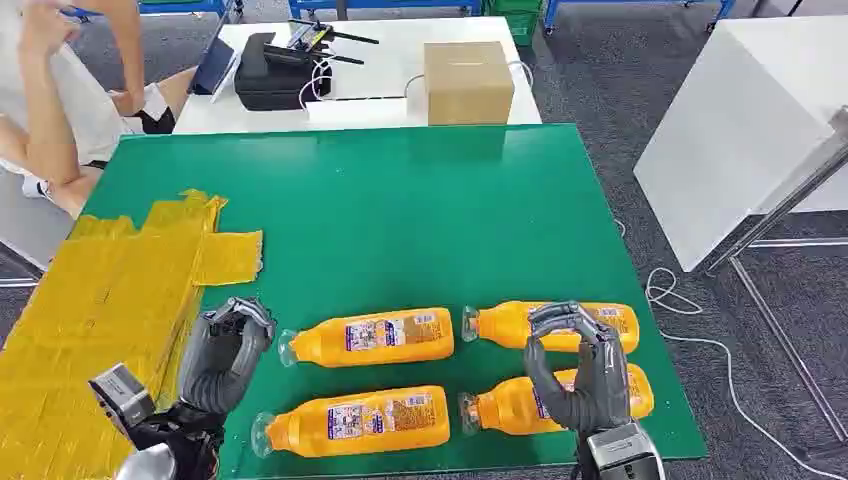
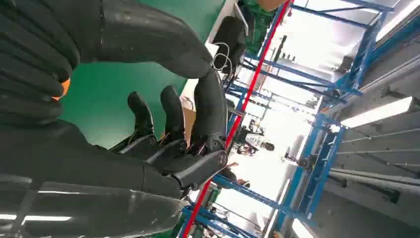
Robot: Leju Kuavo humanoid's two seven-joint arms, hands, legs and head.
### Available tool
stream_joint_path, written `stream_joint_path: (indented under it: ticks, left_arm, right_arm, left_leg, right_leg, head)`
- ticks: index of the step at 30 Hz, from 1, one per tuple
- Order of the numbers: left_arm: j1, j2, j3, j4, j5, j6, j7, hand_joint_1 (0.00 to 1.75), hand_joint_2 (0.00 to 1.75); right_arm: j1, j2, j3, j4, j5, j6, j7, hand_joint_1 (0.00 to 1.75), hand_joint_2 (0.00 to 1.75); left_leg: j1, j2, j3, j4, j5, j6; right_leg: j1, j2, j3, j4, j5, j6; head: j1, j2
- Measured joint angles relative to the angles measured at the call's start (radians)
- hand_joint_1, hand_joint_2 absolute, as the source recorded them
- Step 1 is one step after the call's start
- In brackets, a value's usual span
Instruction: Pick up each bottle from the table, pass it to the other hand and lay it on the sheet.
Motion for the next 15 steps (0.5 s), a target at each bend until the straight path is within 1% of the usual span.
stream_joint_path:
  ticks: [1, 2, 3, 4, 5, 6, 9, 13, 14, 15]
  left_arm:
    - [-0.001, 0.000, 0.000, 0.000, -0.025, 0.025, -0.020, 1.75, 1.75]
    - [-0.015, -0.011, -0.001, 0.008, -0.088, 0.084, -0.056, 1.75, 1.75]
    - [-0.050, -0.031, -0.009, 0.039, -0.194, 0.172, -0.091, 1.75, 1.75]
    - [-0.086, -0.054, -0.023, 0.073, -0.266, 0.238, -0.101, 1.75, 1.75]
    - [-0.110, -0.068, -0.036, 0.094, -0.295, 0.260, -0.105, 1.75, 1.75]
    - [-0.131, -0.079, -0.049, 0.115, -0.306, 0.272, -0.107, 1.75, 1.75]
    - [-0.160, -0.098, -0.072, 0.159, -0.300, 0.287, -0.103, 1.75, 1.75]
    - [-0.175, -0.102, -0.084, 0.195, -0.289, 0.289, -0.098, 1.75, 1.75]
    - [-0.179, -0.103, -0.085, 0.202, -0.287, 0.289, -0.097, 1.75, 1.75]
    - [-0.182, -0.103, -0.088, 0.208, -0.286, 0.289, -0.097, 1.75, 1.75]
  right_arm:
    - [-0.001, 0.001, 0.000, 0.000, -0.010, -0.006, -0.019, 1.69, 1.75]
    - [-0.007, 0.016, 0.000, 0.005, -0.018, -0.026, -0.056, 1.75, 1.75]
    - [-0.032, 0.050, 0.003, 0.026, -0.016, -0.062, -0.091, 1.75, 1.75]
    - [-0.064, 0.083, 0.016, 0.050, -0.010, -0.095, -0.099, 1.73, 1.75]
    - [-0.085, 0.100, 0.029, 0.065, -0.005, -0.113, -0.101, 1.55, 1.75]
    - [-0.101, 0.117, 0.043, 0.079, -0.002, -0.124, -0.101, 1.48, 1.75]
    - [-0.130, 0.137, 0.066, 0.103, -0.003, -0.147, -0.092, 1.48, 1.75]
    - [-0.151, 0.142, 0.079, 0.118, -0.012, -0.159, -0.079, 1.48, 1.75]
    - [-0.155, 0.142, 0.084, 0.122, -0.012, -0.160, -0.077, 1.33, 1.75]
    - [-0.157, 0.142, 0.085, 0.125, -0.012, -0.161, -0.075, 1.24, 1.75]
  left_leg:
    - [0.000, 0.000, 0.000, 0.000, 0.000, 0.000]
    - [0.000, 0.000, 0.000, 0.000, 0.000, 0.000]
    - [0.000, 0.000, 0.000, 0.000, 0.001, 0.000]
    - [0.000, 0.000, 0.001, 0.000, 0.001, 0.000]
    - [0.000, 0.000, 0.002, 0.000, 0.001, 0.000]
    - [0.000, 0.000, 0.003, 0.000, 0.001, 0.000]
    - [0.000, 0.000, 0.004, 0.000, 0.001, 0.000]
    - [0.000, 0.000, 0.004, 0.000, 0.001, 0.000]
    - [0.000, 0.000, 0.004, 0.000, 0.001, 0.000]
    - [0.000, 0.000, 0.004, 0.000, 0.001, 0.000]
  right_leg:
    - [0.000, 0.000, 0.000, 0.000, 0.000, 0.000]
    - [0.000, 0.000, 0.000, 0.000, 0.000, 0.000]
    - [0.000, 0.000, 0.000, 0.000, 0.000, 0.000]
    - [0.000, -0.001, 0.001, 0.000, 0.000, 0.000]
    - [0.000, 0.000, 0.002, 0.000, 0.000, 0.000]
    - [0.000, 0.000, 0.004, 0.000, 0.000, 0.000]
    - [0.000, 0.000, 0.004, 0.000, 0.000, 0.000]
    - [0.000, 0.000, 0.003, 0.000, 0.000, 0.000]
    - [0.000, 0.000, 0.003, 0.000, 0.000, 0.000]
    - [0.000, 0.000, 0.002, 0.000, 0.000, 0.000]
  head:
    - [0.000, 0.000]
    - [0.000, 0.000]
    - [0.001, 0.000]
    - [0.000, 0.000]
    - [0.000, 0.000]
    - [0.000, 0.000]
    - [0.000, 0.000]
    - [0.000, 0.000]
    - [0.000, 0.000]
    - [0.000, 0.000]
